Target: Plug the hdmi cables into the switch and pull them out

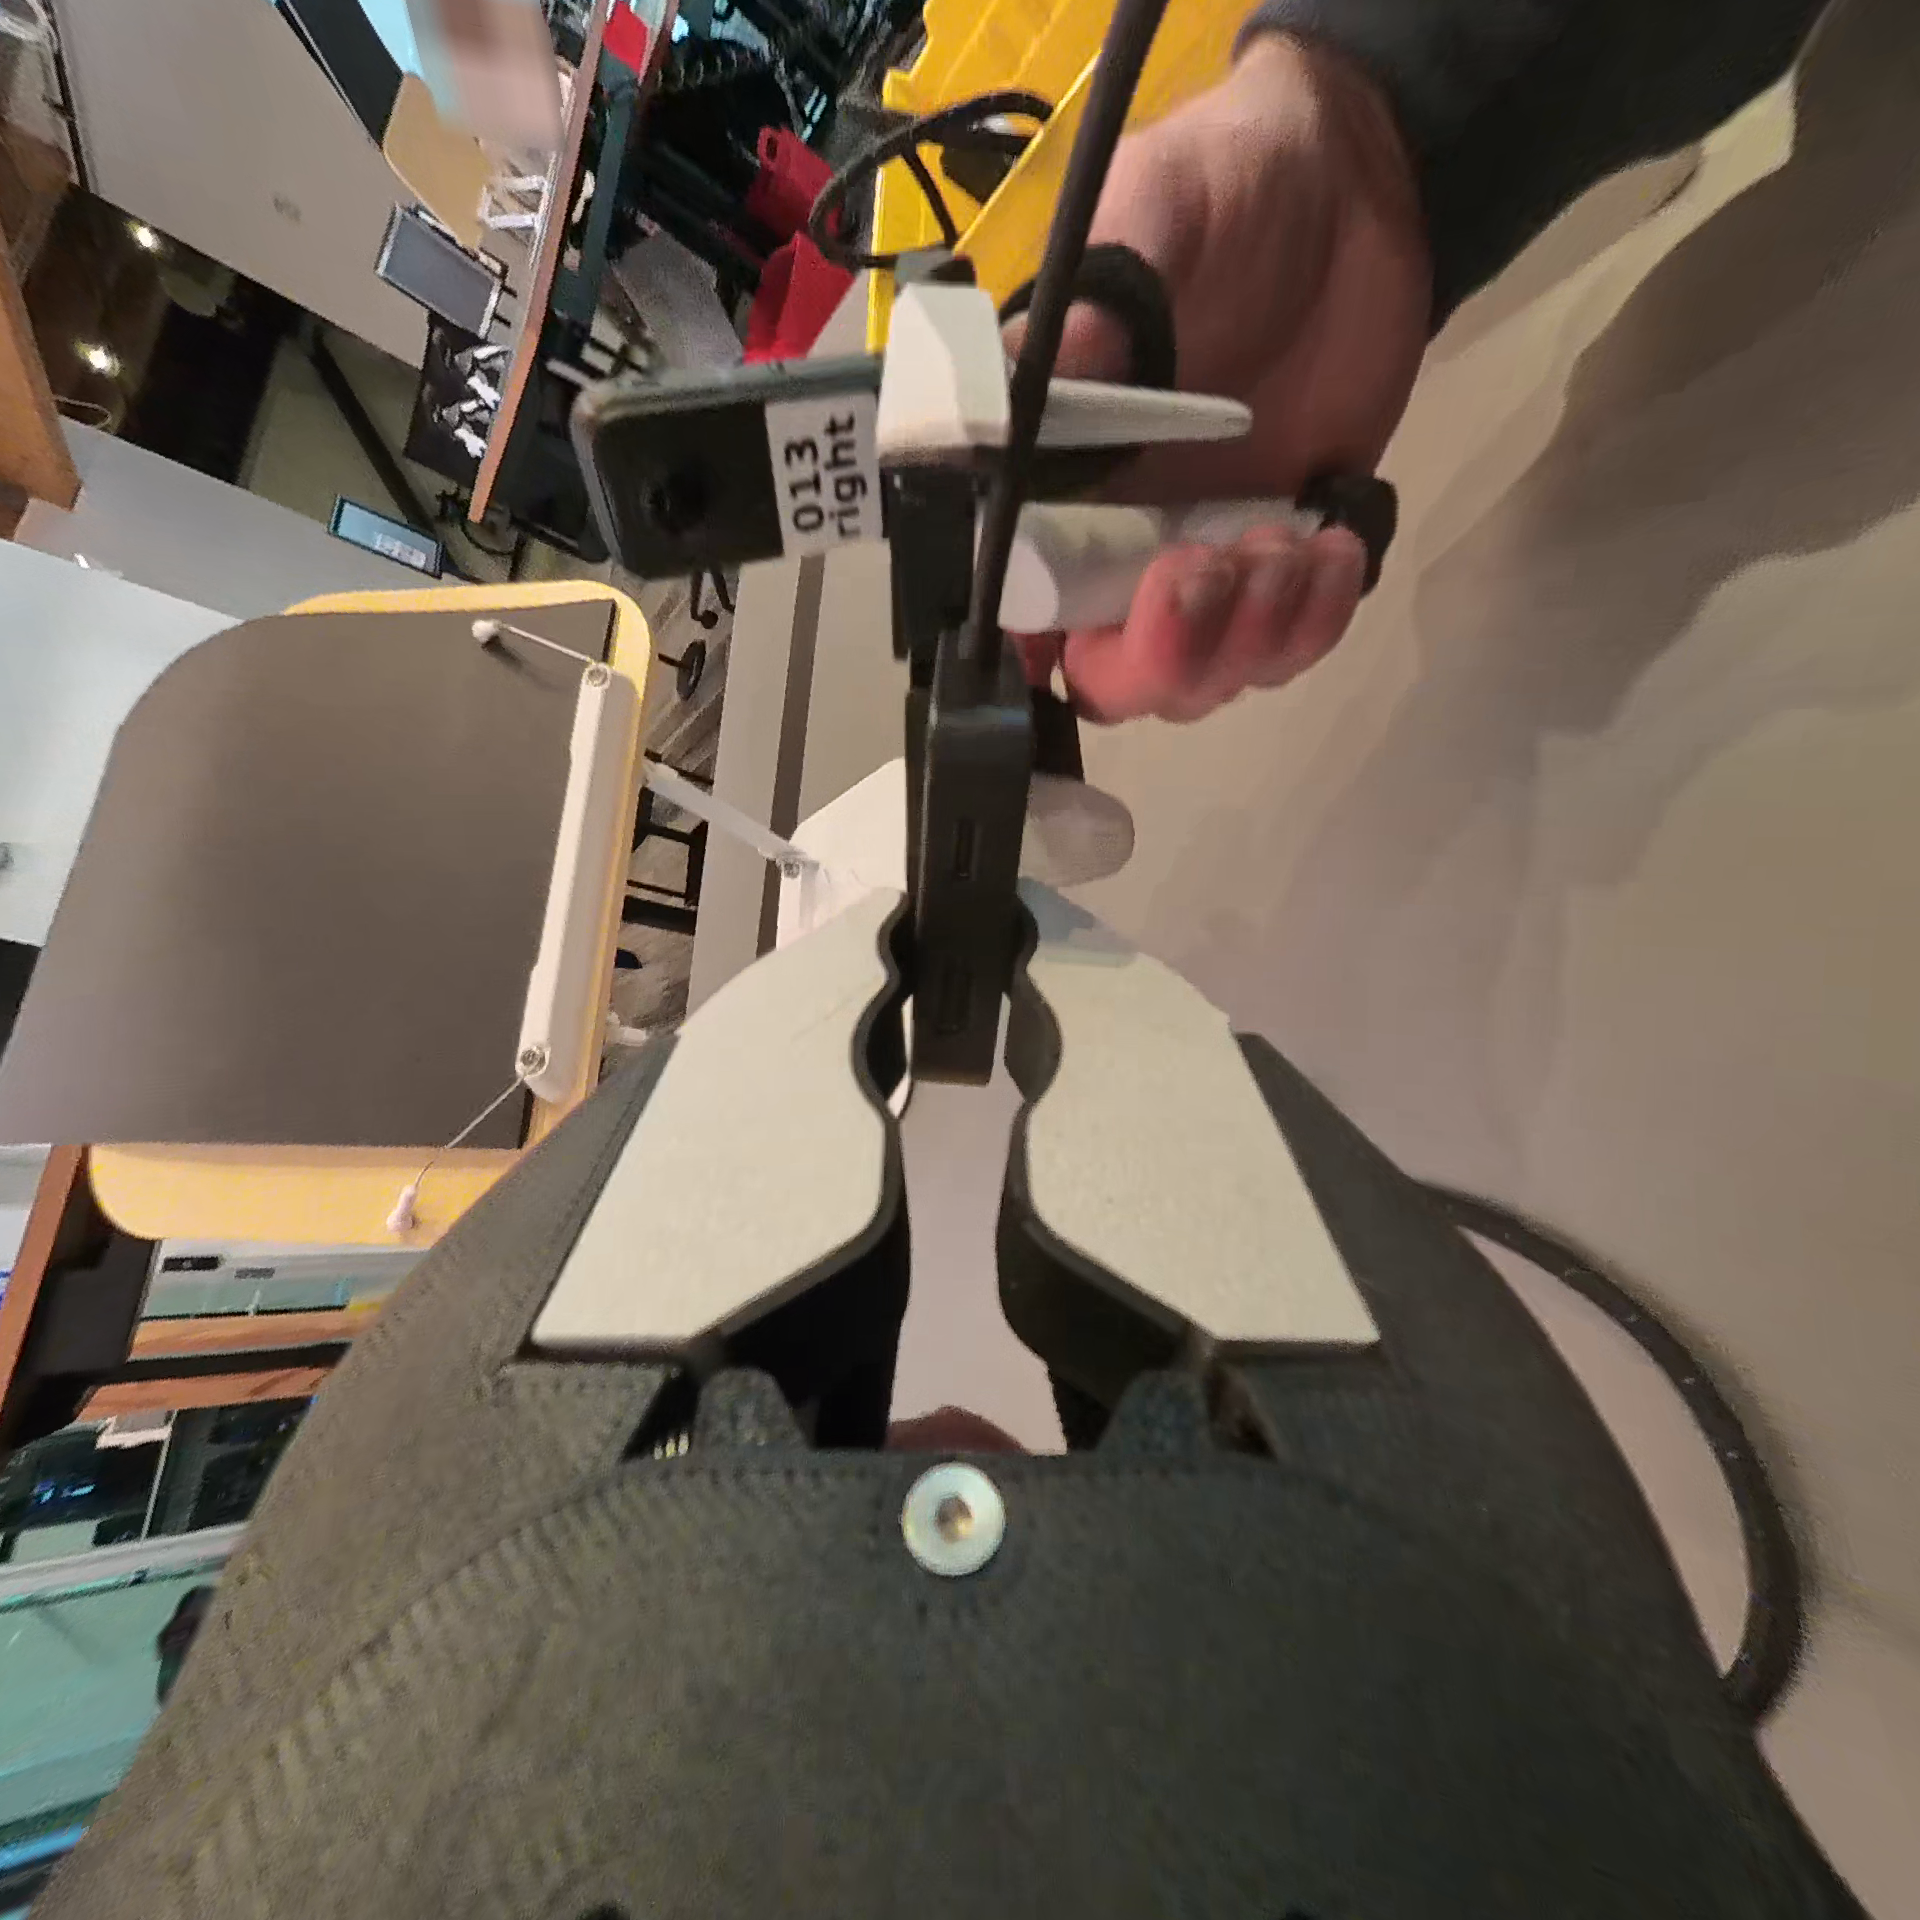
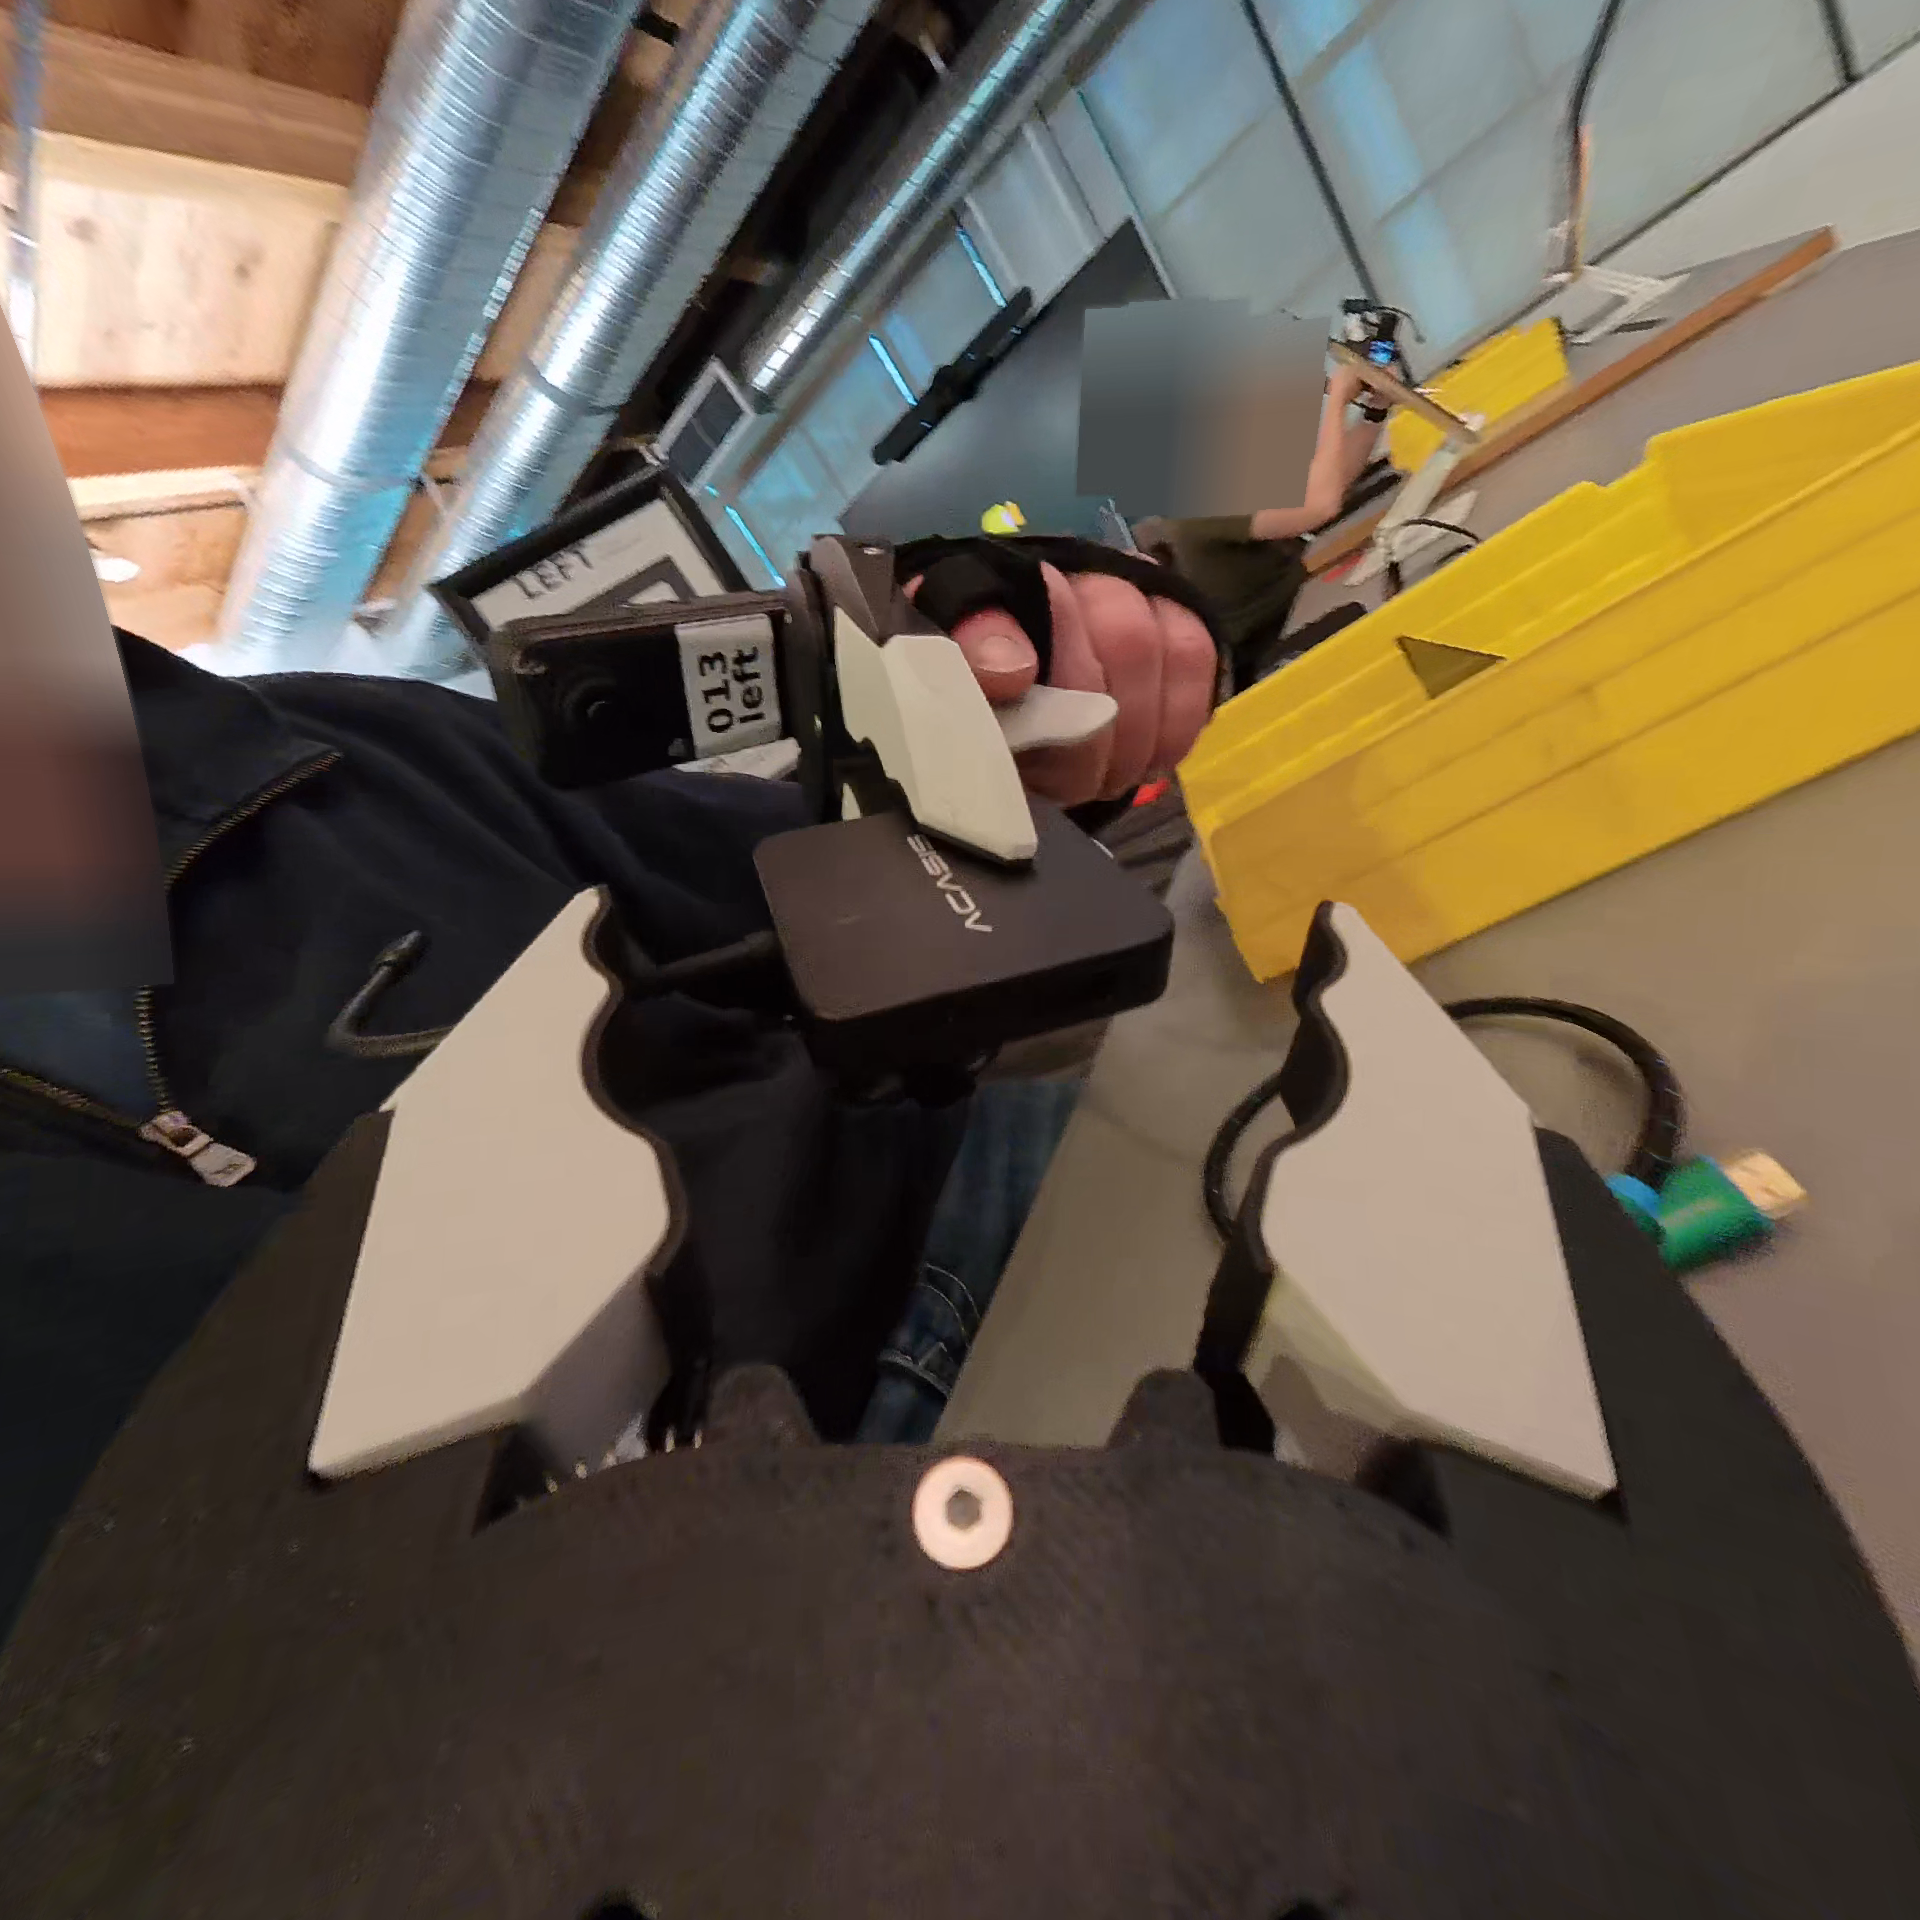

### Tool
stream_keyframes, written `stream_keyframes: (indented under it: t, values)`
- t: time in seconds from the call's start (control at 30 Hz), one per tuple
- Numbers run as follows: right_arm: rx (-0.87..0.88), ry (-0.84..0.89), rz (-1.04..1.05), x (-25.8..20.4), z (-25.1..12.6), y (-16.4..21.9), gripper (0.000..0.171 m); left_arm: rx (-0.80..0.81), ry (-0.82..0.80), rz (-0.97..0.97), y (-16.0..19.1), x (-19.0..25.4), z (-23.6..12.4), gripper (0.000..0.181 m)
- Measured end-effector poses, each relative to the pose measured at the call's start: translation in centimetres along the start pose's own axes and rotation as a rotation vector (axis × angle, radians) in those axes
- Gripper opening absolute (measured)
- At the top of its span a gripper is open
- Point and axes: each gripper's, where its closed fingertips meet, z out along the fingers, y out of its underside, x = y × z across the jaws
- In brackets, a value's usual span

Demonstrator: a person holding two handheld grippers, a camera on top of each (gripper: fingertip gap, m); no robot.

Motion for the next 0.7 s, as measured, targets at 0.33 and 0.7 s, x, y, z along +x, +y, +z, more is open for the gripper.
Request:
stream_keyframes:
  t: [0.33,0.7]
  values:
    - [0.056,-0.037,-0.032,-0.5,0.9,0.0,0.09,0.046,0.036,-0.049,-0.6,1.0,0.7,0.014]
    - [0.046,-0.064,-0.004,-0.8,1.4,0.4,0.089,0.051,0.028,-0.024,-0.7,1.1,0.5,0.014]
